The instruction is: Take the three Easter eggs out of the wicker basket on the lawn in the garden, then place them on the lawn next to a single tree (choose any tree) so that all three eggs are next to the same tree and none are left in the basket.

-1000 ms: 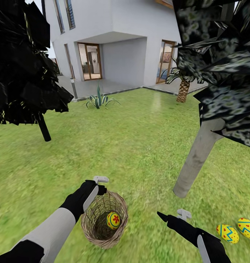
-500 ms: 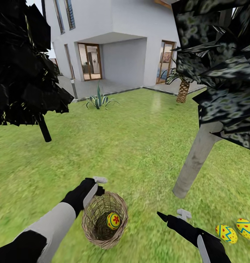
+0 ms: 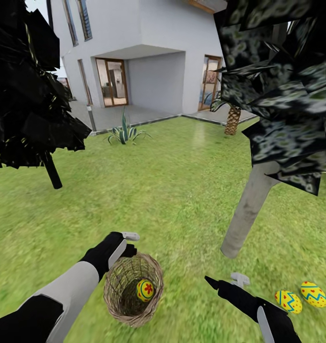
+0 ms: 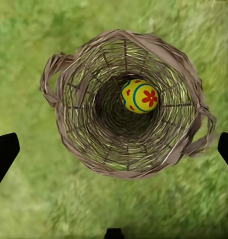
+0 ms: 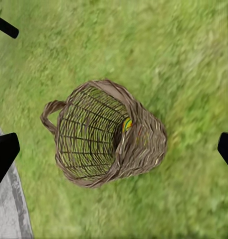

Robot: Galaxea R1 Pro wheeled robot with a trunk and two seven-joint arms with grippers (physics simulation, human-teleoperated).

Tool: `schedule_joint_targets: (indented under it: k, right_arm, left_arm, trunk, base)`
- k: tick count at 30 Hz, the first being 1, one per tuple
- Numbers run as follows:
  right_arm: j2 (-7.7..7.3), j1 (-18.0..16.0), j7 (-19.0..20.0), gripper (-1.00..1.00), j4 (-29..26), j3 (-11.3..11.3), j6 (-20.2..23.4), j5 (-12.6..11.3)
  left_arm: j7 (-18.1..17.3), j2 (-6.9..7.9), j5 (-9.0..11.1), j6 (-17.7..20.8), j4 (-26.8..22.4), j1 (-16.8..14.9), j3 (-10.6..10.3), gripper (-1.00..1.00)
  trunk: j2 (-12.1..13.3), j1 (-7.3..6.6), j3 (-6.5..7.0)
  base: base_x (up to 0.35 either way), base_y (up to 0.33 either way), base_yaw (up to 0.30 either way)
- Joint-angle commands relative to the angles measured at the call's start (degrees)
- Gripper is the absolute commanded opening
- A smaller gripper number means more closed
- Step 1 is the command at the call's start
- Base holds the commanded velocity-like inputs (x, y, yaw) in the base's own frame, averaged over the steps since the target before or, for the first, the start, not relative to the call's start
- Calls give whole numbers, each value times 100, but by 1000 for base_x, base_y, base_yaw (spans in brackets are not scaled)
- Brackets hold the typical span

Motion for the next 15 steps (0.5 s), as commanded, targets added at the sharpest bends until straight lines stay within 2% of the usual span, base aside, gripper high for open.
schedule_joint_targets:
  k: [1,5,7,15]
  right_arm:
    - [6,-5,12,100,-3,-20,52,-37]
    - [6,-5,13,100,-3,-20,52,-37]
    - [6,-5,13,100,-3,-20,52,-37]
    - [6,-5,13,100,-3,-19,52,-33]
  left_arm:
    - [38,6,61,23,-7,-4,-40,100]
    - [26,6,54,28,-4,-5,-40,100]
    - [22,6,55,29,-4,-5,-40,100]
    - [6,6,67,30,-7,-5,-40,100]
  trunk:
    - [37,-22,19]
    - [197,-109,117]
    - [197,-109,126]
    - [197,-109,135]
  base:
    - [0,0,-183]
    - [0,0,-182]
    - [0,0,-125]
    - [35,17,-31]
